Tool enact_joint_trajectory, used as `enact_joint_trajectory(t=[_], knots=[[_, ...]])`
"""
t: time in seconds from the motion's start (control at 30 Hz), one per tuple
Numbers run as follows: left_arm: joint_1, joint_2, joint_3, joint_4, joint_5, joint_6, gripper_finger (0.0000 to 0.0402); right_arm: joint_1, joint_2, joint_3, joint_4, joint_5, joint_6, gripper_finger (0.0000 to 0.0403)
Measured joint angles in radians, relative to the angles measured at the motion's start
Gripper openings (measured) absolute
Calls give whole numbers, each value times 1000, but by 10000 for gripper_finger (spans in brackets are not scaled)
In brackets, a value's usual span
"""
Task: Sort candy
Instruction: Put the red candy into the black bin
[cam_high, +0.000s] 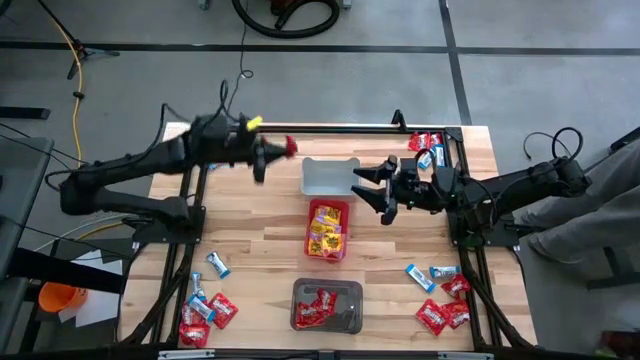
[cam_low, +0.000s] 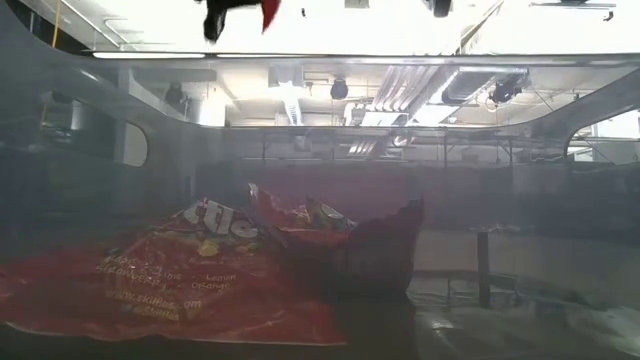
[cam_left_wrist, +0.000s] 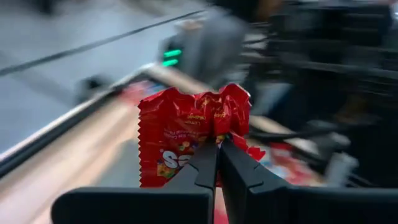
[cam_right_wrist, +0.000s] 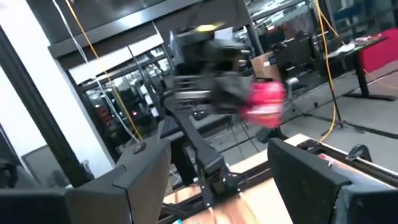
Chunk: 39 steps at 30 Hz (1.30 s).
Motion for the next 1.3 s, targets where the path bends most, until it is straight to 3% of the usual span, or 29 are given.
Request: enact_joint_trajectory(t=[0.23,0.43,0.67,1.1,1.3], knots=[[-335,14,0,155,-180,119,0,8,0,0,2,-50,5,263],[-423,82,0,165,-269,161,0,25,0,0,-12,-57,-6,263],[-411,149,0,275,-241,188,0,36,0,0,-32,-72,-53,263],[-411,150,0,269,-220,186,0,35,0,0,-35,-71,-53,263],[-454,149,0,244,25,186,0,35,0,0,-36,-71,-53,263]])
